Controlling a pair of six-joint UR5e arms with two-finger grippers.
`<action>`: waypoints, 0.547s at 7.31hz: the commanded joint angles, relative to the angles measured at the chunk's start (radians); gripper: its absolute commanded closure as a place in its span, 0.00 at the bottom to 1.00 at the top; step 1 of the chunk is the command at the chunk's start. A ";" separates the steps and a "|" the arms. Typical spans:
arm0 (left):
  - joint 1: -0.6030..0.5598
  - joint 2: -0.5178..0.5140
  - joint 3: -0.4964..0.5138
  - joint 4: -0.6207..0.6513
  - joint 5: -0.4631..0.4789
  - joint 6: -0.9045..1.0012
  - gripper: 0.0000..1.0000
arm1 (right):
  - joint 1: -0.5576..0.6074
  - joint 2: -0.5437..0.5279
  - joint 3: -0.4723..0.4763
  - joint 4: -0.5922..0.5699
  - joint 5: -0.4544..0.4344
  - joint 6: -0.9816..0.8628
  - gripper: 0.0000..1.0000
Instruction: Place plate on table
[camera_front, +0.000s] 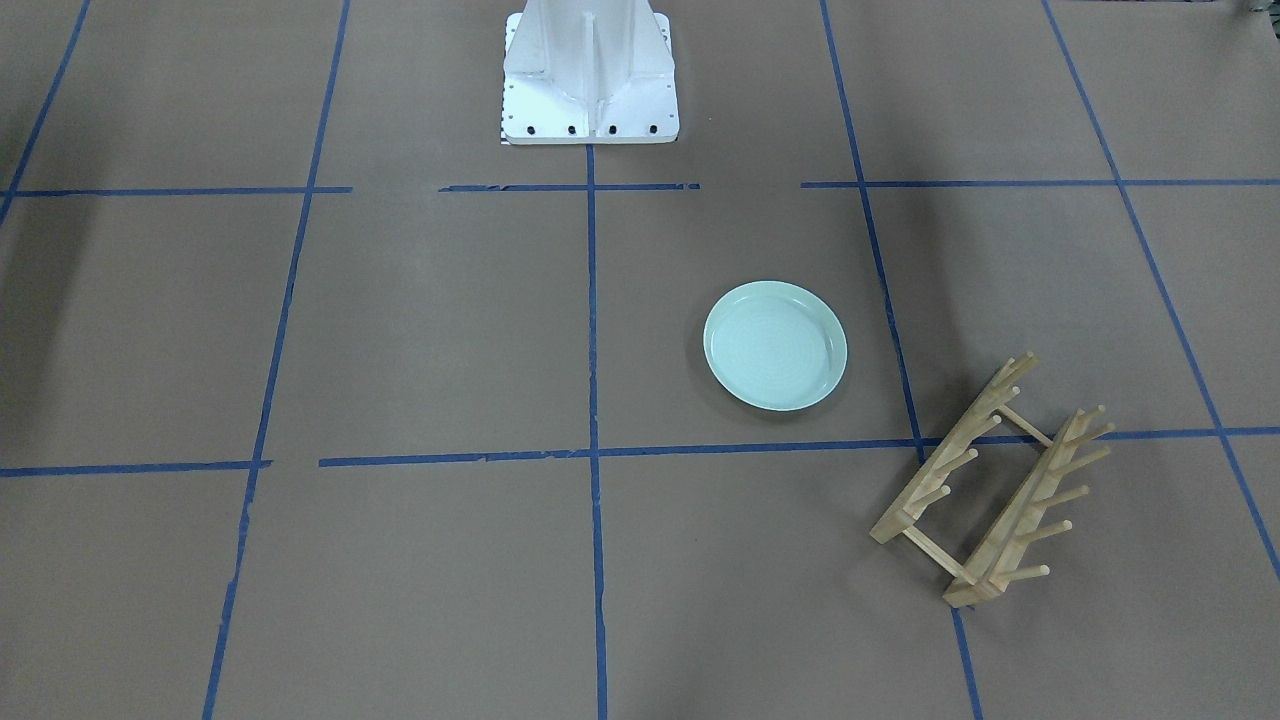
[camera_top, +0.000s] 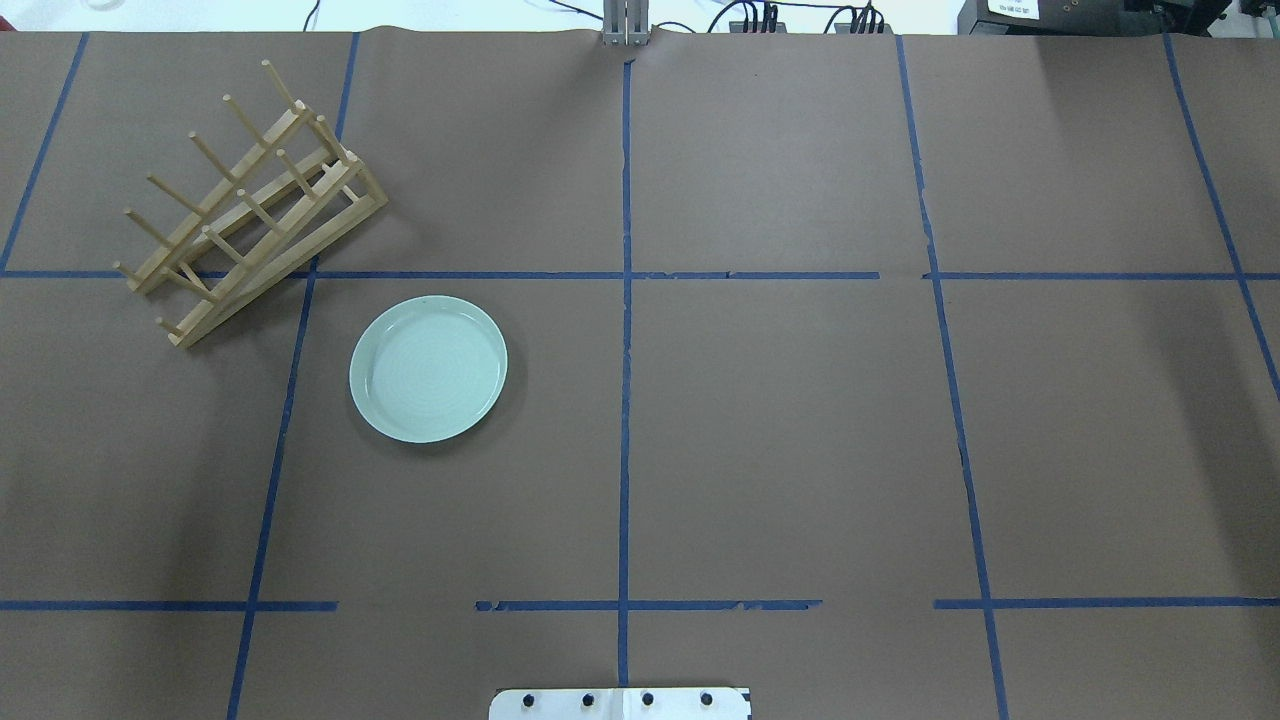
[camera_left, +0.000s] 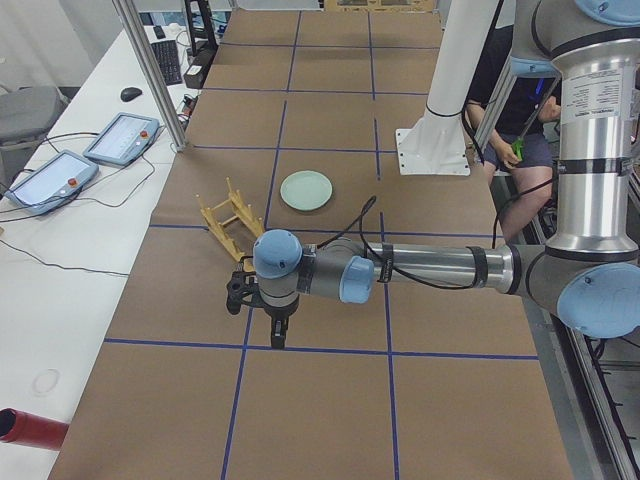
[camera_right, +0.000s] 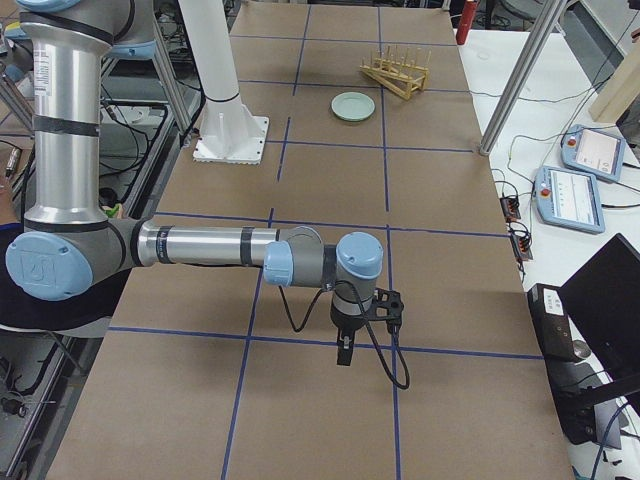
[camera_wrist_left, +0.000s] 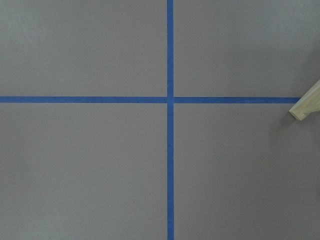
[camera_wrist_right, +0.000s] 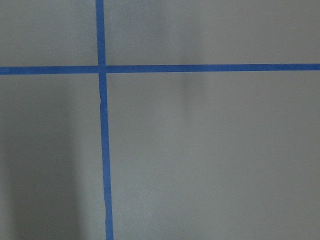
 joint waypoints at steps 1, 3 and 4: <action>0.001 -0.006 -0.001 0.001 0.000 0.000 0.00 | 0.000 0.000 0.000 0.000 0.000 0.000 0.00; 0.004 -0.016 0.003 0.000 0.000 0.000 0.00 | -0.001 0.000 0.000 0.000 0.000 0.000 0.00; 0.004 -0.027 0.002 0.003 0.006 -0.001 0.00 | 0.000 0.000 0.000 0.000 0.000 0.000 0.00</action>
